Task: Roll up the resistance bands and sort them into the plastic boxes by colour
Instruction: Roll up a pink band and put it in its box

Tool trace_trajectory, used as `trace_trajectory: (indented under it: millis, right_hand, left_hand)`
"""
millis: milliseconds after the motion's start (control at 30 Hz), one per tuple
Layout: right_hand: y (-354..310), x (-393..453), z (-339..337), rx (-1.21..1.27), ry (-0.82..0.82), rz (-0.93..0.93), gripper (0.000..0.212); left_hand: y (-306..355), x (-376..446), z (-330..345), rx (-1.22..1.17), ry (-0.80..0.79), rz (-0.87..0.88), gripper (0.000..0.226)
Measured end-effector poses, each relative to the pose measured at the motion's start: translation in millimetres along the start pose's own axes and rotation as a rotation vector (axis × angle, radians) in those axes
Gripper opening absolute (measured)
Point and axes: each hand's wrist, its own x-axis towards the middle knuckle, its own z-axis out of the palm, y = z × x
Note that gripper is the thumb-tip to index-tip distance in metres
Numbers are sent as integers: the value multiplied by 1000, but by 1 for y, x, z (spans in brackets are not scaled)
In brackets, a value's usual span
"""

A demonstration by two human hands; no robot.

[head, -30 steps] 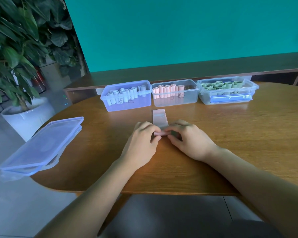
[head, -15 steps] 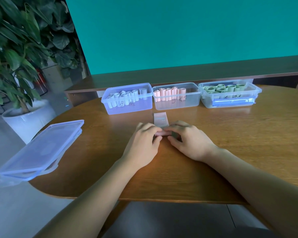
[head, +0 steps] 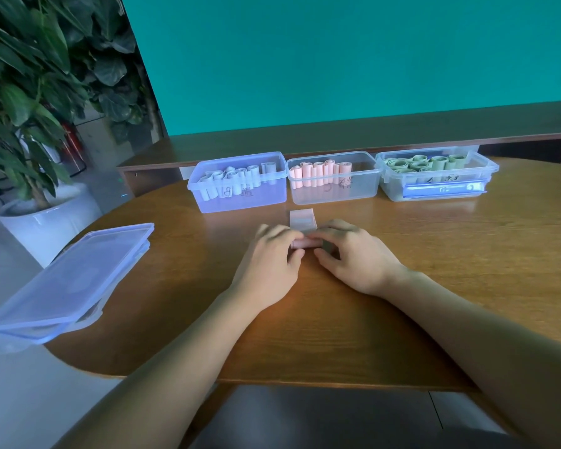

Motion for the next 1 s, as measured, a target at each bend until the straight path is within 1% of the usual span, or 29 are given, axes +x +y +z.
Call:
trace_trajectory:
  millis: [167,300,367,433,633,733,833,900,1000]
  right_hand:
    - [3,4,1,55,20,-44,37]
    - [5,7,3,26,20,-16,38]
    - [7,10,3,-6,11,5,38]
    - [8,13,4,-20,4,10,38]
    - [12,18,4,48,33,-18,32]
    - [15,21,5,56,31,11,33]
    - [17,27,7,41,32,45,34]
    - [19,29,8,37,38,47,32]
    - [20,33,8,36,52,25,27]
  left_hand:
    - [-2,6,3,23,-42,-45,26]
    - [0,9,3,54,-31,-29,29]
    - [-1,10,2,39,-3,-14,30]
    - [-1,10,1,13,-15,-1,29]
    - [-2,16,4,19,-77,-76,35]
    - [-4,19,5,-3,-59,-70,38]
    - [-7,21,8,-12,-4,-55,34]
    - [-9,23,9,-32,-5,-57,30]
    - [-11,27,11,-25,-28,-87,31]
